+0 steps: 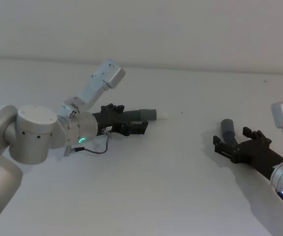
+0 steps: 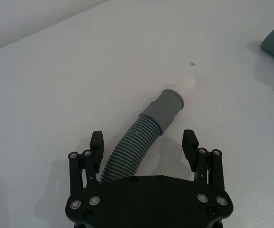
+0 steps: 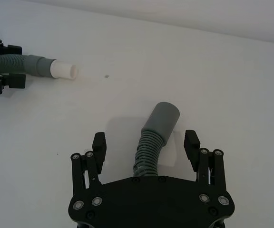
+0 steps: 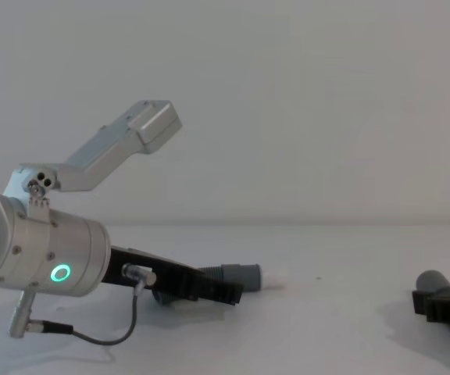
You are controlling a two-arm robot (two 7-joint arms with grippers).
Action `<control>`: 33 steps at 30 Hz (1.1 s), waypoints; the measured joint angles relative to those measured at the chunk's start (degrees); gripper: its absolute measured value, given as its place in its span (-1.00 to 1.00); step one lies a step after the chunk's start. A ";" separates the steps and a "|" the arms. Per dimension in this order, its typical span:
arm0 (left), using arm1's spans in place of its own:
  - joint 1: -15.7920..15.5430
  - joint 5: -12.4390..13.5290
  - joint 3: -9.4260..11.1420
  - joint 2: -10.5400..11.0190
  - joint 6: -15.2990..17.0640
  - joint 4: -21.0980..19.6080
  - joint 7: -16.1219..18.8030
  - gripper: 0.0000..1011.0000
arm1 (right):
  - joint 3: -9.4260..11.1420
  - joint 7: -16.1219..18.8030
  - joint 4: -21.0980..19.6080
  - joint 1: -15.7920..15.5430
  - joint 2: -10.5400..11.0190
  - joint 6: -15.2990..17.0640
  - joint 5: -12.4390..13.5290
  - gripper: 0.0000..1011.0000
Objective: Use both hands to pick up one end of the pipe from the table, align the ends, and insert them.
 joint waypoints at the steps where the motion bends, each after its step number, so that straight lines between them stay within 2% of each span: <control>1: -0.01 0.03 0.03 0.04 -0.03 -0.01 0.02 0.98 | 0.00 0.00 0.00 0.00 0.00 -0.01 0.00 0.98; 33: -0.18 0.43 0.35 0.43 -0.38 -0.20 0.32 0.98 | 0.02 0.50 0.56 0.09 0.28 -0.83 -1.21 0.98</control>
